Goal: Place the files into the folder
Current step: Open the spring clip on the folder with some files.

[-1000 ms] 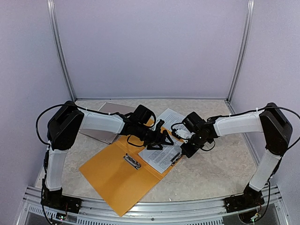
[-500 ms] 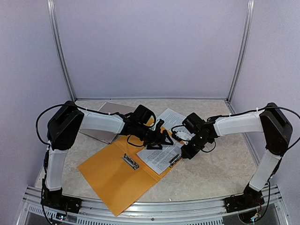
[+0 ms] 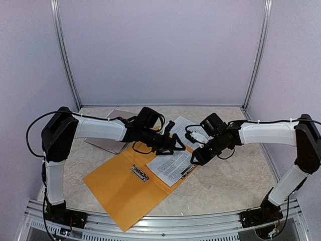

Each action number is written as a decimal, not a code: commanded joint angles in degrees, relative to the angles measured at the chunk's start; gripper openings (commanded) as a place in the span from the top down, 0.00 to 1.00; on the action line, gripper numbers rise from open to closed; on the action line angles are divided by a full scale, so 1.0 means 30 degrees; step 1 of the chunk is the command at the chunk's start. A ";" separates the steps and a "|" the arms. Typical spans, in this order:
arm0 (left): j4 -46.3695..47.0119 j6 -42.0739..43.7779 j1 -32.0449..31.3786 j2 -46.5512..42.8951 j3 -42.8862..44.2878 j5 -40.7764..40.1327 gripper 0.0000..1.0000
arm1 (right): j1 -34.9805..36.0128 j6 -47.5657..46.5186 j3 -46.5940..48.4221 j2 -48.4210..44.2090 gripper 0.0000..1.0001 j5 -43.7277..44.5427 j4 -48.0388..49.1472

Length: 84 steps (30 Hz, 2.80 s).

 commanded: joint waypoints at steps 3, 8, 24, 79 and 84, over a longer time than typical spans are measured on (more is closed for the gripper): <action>-0.0674 0.1503 -0.0286 -0.3369 -0.2285 -0.2399 0.11 | 0.0011 0.0714 -0.0165 -0.0780 0.50 -0.0053 0.1452; -0.3936 0.1873 -0.0862 -0.5818 -0.3537 -0.7052 0.06 | 0.0162 0.0490 0.0190 -0.0105 0.44 0.0586 0.1818; -0.9738 -0.0104 0.0596 -0.7900 -0.5997 -0.9449 0.22 | 0.1536 -0.0411 0.1540 0.1673 0.49 0.0962 0.3421; -0.5691 0.1658 0.4593 -0.6078 -0.8005 -0.4769 0.59 | 0.8042 0.3443 0.4538 0.9377 0.81 0.1630 0.8088; -0.4806 0.2180 0.4592 -0.6142 -0.8488 -0.3549 0.59 | 0.8037 0.3564 0.3979 0.9150 0.88 0.1879 0.8246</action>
